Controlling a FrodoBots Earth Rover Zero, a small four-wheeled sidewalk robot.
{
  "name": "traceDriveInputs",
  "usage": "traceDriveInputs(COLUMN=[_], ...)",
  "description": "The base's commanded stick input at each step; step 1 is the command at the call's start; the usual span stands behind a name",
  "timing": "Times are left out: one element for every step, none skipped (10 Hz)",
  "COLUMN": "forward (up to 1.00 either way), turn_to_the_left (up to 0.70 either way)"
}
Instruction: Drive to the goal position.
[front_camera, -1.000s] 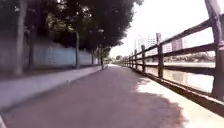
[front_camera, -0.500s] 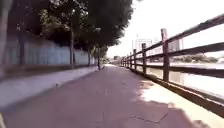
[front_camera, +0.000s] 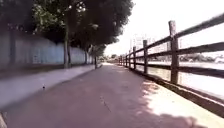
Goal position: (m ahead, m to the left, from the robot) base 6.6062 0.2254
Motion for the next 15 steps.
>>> traceDriveInputs(forward=[0.95,0.95,0.95,0.98,0.98,0.98,0.98,0.98,0.98,0.98,0.98,0.98,0.98,0.98,0.98], turn_to_the_left=[0.17,0.27,0.08,0.01,0.01,0.01,0.01,0.01,0.01,0.01,0.01,0.01,0.01,-0.01,-0.17])
